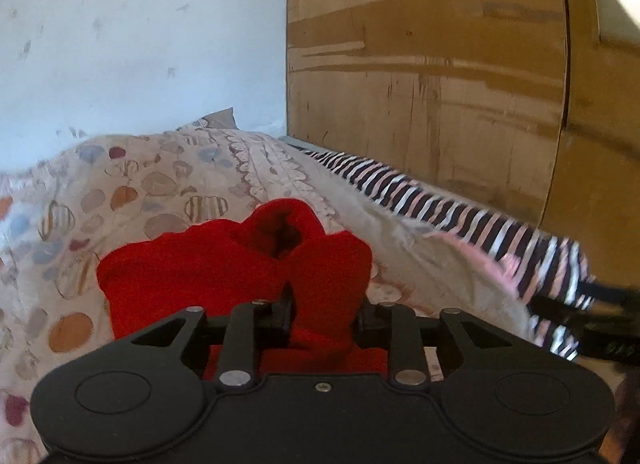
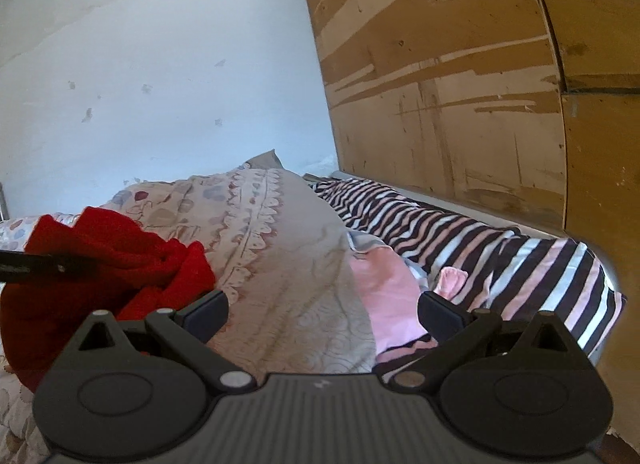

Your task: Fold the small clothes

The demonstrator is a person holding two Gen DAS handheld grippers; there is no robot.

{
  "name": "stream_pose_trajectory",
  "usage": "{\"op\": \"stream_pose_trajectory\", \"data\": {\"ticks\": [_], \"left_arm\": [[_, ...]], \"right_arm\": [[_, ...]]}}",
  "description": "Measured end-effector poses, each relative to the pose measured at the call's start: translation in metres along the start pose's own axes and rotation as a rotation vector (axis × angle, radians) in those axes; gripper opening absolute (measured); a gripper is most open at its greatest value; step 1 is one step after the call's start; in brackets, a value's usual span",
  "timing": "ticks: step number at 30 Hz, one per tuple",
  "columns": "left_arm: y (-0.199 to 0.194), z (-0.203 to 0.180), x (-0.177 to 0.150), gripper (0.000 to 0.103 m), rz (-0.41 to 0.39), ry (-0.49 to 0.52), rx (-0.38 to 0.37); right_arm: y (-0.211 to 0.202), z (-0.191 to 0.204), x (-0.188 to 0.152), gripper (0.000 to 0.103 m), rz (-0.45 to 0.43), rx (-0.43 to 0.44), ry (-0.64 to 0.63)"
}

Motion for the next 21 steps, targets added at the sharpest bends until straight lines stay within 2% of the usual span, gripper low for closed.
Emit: {"op": "stream_pose_trajectory", "data": {"ticks": [3, 5, 7, 9, 12, 15, 16, 21], "left_arm": [[-0.004, 0.014, 0.0, 0.037, 0.009, -0.08, -0.052], [-0.006, 0.022, 0.002, 0.044, 0.005, -0.136, -0.077], [-0.011, 0.03, 0.004, 0.066, -0.001, -0.2, -0.118], [-0.017, 0.034, 0.006, 0.08, -0.01, -0.255, -0.154], [-0.03, 0.042, 0.008, 0.087, -0.026, -0.312, -0.179], [-0.043, 0.057, 0.009, 0.094, -0.043, -0.379, -0.146], [-0.047, 0.064, 0.008, 0.098, -0.047, -0.41, -0.12], [-0.054, 0.104, 0.003, 0.101, 0.005, -0.561, 0.045]], "right_arm": [[0.002, 0.003, 0.0, 0.103, 0.009, 0.006, -0.003], [0.002, 0.005, -0.001, 0.103, 0.015, 0.013, -0.007], [0.005, 0.008, -0.002, 0.103, 0.026, 0.02, -0.014], [0.007, 0.011, -0.002, 0.103, 0.035, 0.023, -0.02], [0.009, 0.017, -0.002, 0.103, 0.045, 0.032, -0.027], [0.01, 0.023, -0.003, 0.103, 0.05, 0.045, -0.036], [0.011, 0.024, -0.003, 0.103, 0.051, 0.049, -0.04], [0.017, 0.034, 0.0, 0.103, 0.061, 0.071, -0.052]]}}
Point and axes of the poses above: each gripper's, at about its wrist camera, not at the fingertips, and y roughly the way its jaws point, z to its left, x to its top, the point moved 4 cm from there along y, roughly the way its jaws point, and after that the axes turned 14 degrees about x, right-handed, at the moved point
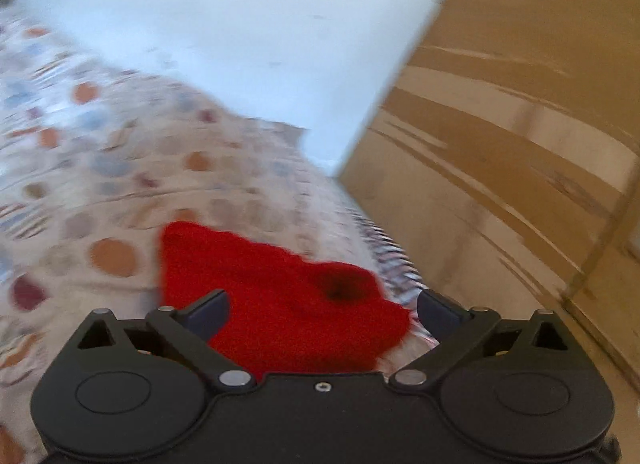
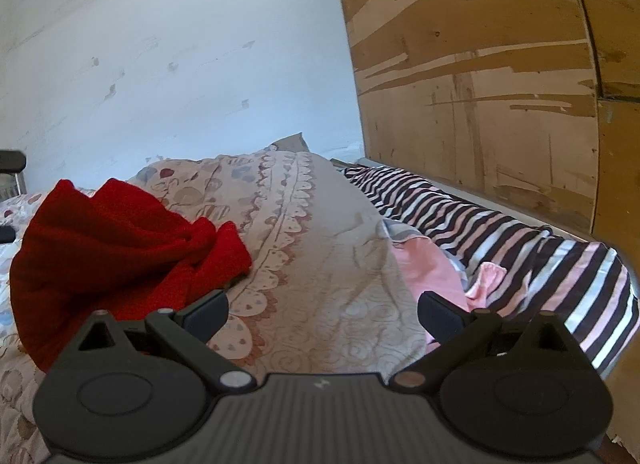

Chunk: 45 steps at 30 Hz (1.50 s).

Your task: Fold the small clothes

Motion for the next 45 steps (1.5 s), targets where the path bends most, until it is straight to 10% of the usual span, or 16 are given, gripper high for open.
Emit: {"op": "stream_pose_trajectory", "data": {"ticks": [9, 16, 27, 31, 35, 41, 45], "left_arm": [[0.043, 0.054, -0.018, 0.102, 0.169, -0.14, 0.174], [0.048, 0.056, -0.046, 0.102, 0.186, -0.109, 0.142], [0.058, 0.048, -0.078, 0.102, 0.239, -0.037, 0.089], [0.059, 0.046, -0.082, 0.102, 0.239, -0.024, 0.087], [0.061, 0.045, -0.084, 0.102, 0.244, -0.023, 0.086], [0.062, 0.033, -0.08, 0.099, 0.238, 0.019, 0.077], [0.067, 0.027, -0.086, 0.099, 0.254, 0.035, 0.075]], "right_arm": [[0.012, 0.021, 0.015, 0.103, -0.009, 0.135, 0.04], [0.048, 0.024, 0.057, 0.103, -0.011, 0.339, 0.117], [0.153, 0.034, 0.07, 0.1, 0.231, 0.548, 0.391], [0.183, 0.041, 0.059, 0.075, 0.287, 0.494, 0.373], [0.185, 0.048, 0.061, 0.029, 0.267, 0.503, 0.306], [0.138, 0.045, 0.083, 0.023, 0.068, 0.493, 0.154], [0.146, 0.022, 0.062, 0.022, 0.136, 0.411, 0.181]]}}
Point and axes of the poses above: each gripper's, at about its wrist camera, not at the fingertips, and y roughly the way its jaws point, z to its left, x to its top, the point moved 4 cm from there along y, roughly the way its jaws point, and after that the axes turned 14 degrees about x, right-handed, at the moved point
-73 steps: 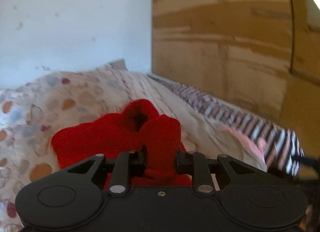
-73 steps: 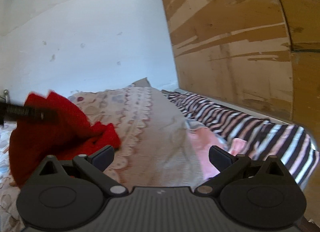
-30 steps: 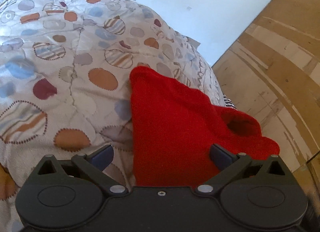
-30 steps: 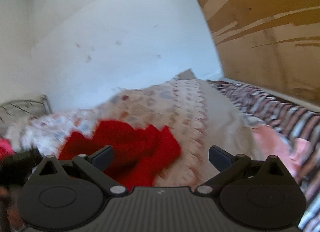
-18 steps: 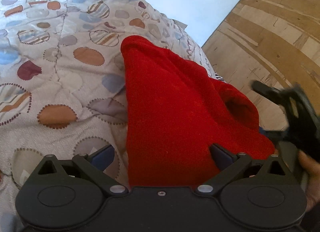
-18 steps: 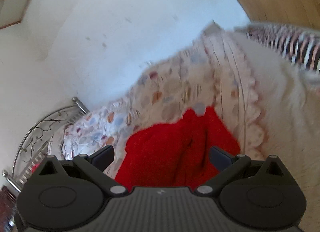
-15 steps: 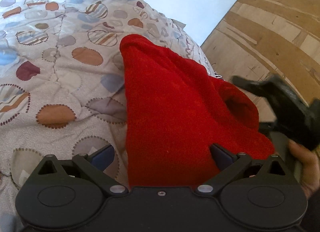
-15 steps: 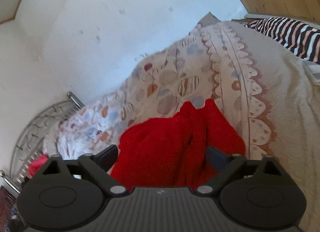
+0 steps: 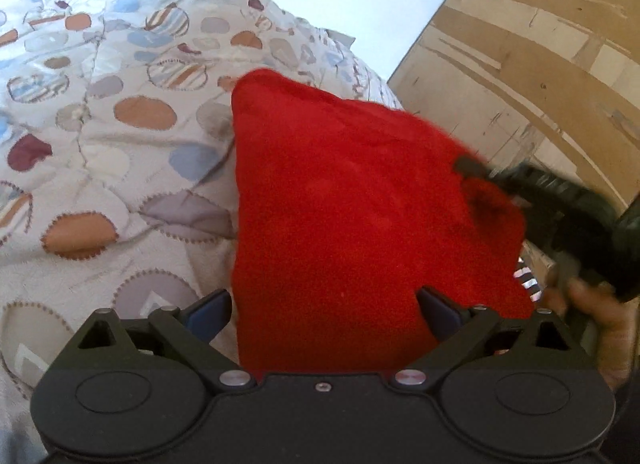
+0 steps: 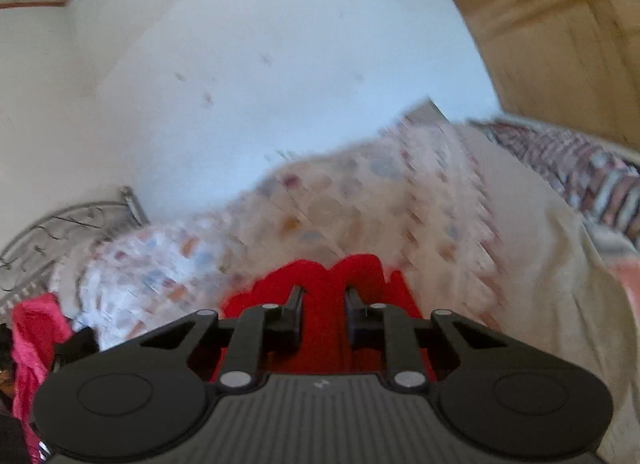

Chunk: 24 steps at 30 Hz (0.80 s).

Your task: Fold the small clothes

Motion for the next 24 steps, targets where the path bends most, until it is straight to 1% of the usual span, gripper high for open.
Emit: {"op": "stream_pose_trajectory", "data": {"ticks": [2, 4, 9, 12, 14, 15, 16, 17, 18, 20, 21, 23, 24], "left_arm": [[0.003, 0.0, -0.003, 0.099, 0.014, -0.011, -0.006], [0.004, 0.0, -0.004, 0.099, 0.019, -0.014, -0.006], [0.005, -0.002, -0.004, 0.099, 0.021, -0.012, 0.0], [0.003, 0.0, -0.004, 0.099, 0.021, -0.015, 0.004], [0.003, 0.0, -0.003, 0.099, 0.021, -0.015, 0.007], [0.003, 0.0, -0.002, 0.099, 0.02, -0.015, 0.009], [0.002, 0.0, -0.002, 0.099, 0.02, -0.016, 0.01], [0.002, 0.0, -0.002, 0.099, 0.02, -0.017, 0.011], [0.002, 0.0, -0.002, 0.099, 0.02, -0.018, 0.011], [0.001, 0.0, -0.003, 0.099, 0.018, -0.022, 0.014], [0.0, 0.0, -0.003, 0.099, 0.015, -0.024, 0.016], [-0.001, 0.0, -0.002, 0.099, 0.012, -0.028, 0.018], [-0.002, 0.0, -0.002, 0.099, 0.012, -0.031, 0.018]], "right_arm": [[0.004, -0.014, -0.011, 0.023, 0.026, -0.014, 0.035], [0.002, -0.018, -0.015, 0.023, 0.017, -0.002, 0.056], [0.002, -0.015, -0.016, 0.025, 0.025, -0.019, 0.021], [0.001, -0.013, -0.013, 0.036, 0.026, -0.026, 0.03], [-0.004, -0.012, -0.009, 0.045, 0.01, -0.01, 0.066], [-0.007, -0.011, -0.007, 0.046, -0.001, 0.003, 0.079], [-0.01, -0.009, -0.005, 0.049, -0.009, 0.007, 0.079], [-0.012, -0.007, -0.003, 0.054, -0.013, 0.001, 0.07], [-0.014, -0.004, -0.002, 0.058, -0.016, -0.014, 0.055], [-0.017, 0.0, -0.002, 0.069, -0.014, -0.024, 0.03], [-0.018, 0.002, -0.003, 0.072, -0.012, -0.027, 0.021], [-0.023, 0.006, -0.007, 0.084, -0.01, -0.042, 0.003], [-0.026, 0.007, -0.01, 0.087, -0.014, -0.054, -0.006]]}}
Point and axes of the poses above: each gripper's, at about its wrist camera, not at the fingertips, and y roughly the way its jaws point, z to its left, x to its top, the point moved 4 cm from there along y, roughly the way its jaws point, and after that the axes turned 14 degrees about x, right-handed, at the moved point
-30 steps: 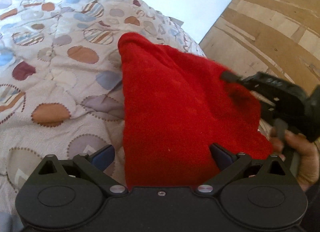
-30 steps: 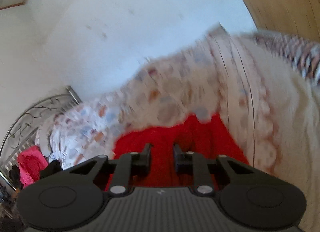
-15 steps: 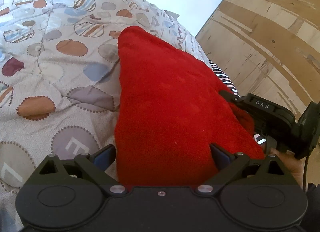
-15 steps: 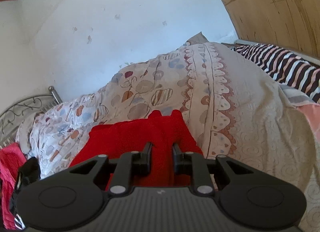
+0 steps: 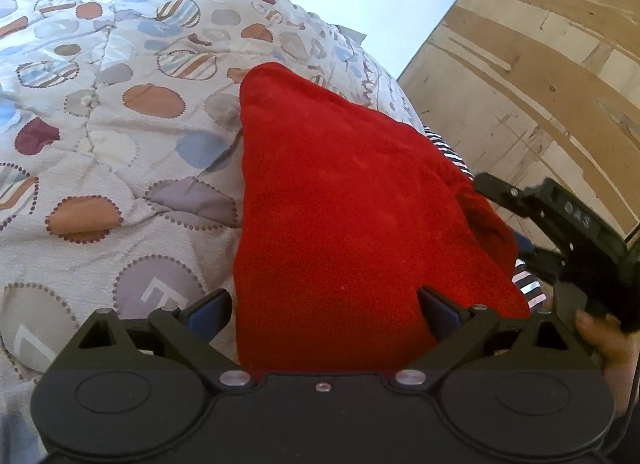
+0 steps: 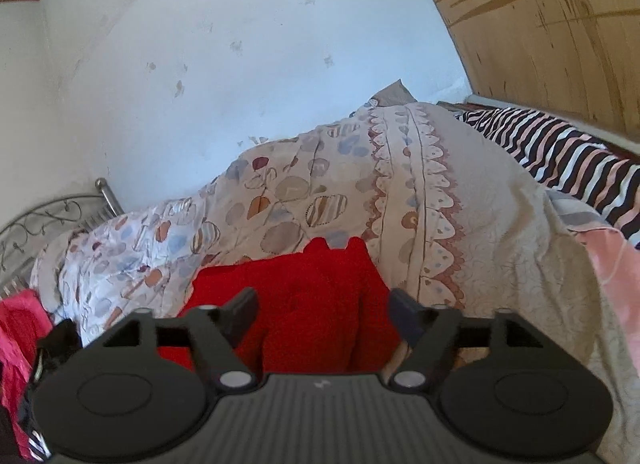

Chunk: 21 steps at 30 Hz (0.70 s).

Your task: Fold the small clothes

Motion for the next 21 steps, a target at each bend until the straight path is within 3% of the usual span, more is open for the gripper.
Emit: {"op": "stream_pose_trajectory", "data": {"ticks": [2, 9, 17, 21], "left_arm": [[-0.001, 0.003, 0.0, 0.099, 0.004, -0.017, -0.005], [-0.001, 0.007, -0.002, 0.099, 0.012, -0.05, -0.017], [-0.011, 0.019, 0.003, 0.098, -0.008, -0.1, -0.021], [-0.008, 0.016, 0.001, 0.098, -0.003, -0.102, -0.019]], "right_arm": [[-0.007, -0.001, -0.004, 0.093, -0.015, -0.027, -0.003], [-0.024, -0.005, -0.006, 0.101, -0.088, -0.106, 0.03], [-0.057, 0.017, -0.041, 0.103, -0.161, -0.041, 0.039], [-0.064, 0.029, -0.059, 0.103, -0.117, -0.023, -0.019]]}}
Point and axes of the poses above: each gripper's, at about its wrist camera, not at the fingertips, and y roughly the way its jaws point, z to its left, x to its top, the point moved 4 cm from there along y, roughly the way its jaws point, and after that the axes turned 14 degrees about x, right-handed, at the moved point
